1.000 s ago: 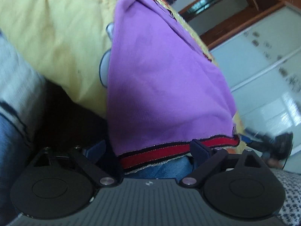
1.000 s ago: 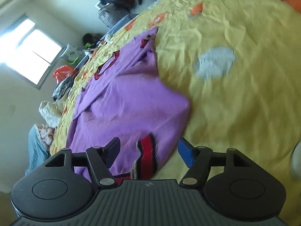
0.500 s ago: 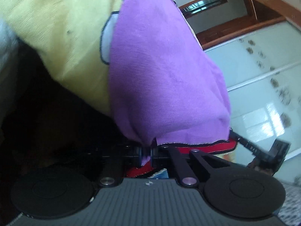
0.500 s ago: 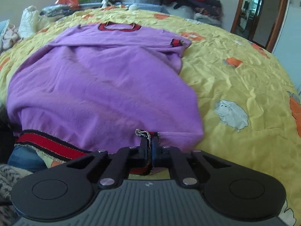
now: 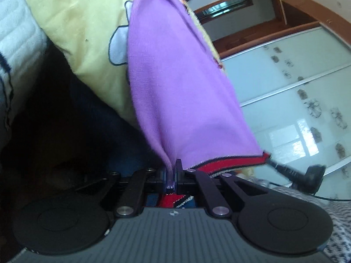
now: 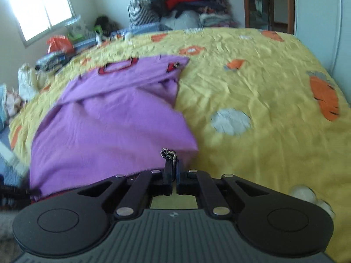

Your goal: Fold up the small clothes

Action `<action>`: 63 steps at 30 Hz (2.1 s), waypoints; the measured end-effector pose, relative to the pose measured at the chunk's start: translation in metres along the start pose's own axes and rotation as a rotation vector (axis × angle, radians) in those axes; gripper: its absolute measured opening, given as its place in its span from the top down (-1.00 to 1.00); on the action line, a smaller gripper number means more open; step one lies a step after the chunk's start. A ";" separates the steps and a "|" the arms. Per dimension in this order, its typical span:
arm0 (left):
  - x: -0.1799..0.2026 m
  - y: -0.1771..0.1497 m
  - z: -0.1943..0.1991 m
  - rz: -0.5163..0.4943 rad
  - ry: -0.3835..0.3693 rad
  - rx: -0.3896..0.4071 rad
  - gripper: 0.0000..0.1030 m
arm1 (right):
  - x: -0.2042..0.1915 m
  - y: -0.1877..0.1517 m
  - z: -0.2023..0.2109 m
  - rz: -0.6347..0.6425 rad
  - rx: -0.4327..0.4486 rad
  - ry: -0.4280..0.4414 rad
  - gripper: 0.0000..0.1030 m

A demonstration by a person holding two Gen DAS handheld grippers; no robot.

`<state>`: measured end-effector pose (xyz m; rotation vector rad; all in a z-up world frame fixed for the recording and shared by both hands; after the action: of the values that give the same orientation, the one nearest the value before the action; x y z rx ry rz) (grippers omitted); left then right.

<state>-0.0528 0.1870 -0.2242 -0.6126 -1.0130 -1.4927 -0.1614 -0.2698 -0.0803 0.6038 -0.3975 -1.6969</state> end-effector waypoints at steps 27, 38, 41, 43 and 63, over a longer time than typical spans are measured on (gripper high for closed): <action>-0.046 0.020 -0.071 0.002 0.061 0.005 -0.19 | 0.013 -0.027 -0.098 -0.383 -0.172 0.526 0.89; 0.000 0.033 -0.009 -0.121 0.205 -0.002 0.97 | -0.027 0.024 -0.016 -0.169 0.038 0.547 0.89; 0.019 0.035 0.005 -0.124 0.170 -0.006 0.97 | -0.037 0.034 0.005 -0.110 0.065 0.554 0.90; 0.021 0.034 0.007 -0.114 0.162 -0.022 0.97 | -0.037 0.034 0.014 -0.093 0.065 0.531 0.90; 0.011 0.021 0.036 0.005 0.052 0.082 0.97 | -0.021 -0.013 -0.046 -0.097 -0.047 0.478 0.90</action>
<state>-0.0408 0.2128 -0.1922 -0.5151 -1.0260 -1.4484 -0.1417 -0.2435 -0.1213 0.9767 0.0140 -1.5835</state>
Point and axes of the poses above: each gripper's, at about its wrist camera, not at the fingertips, and z roughly against the way its jaws point, x to its right, y to its top, the point moved 7 cm from there along -z, roughly the way its jaws point, and after that the axes turned 7 degrees about -x, right-handed, at the moved point
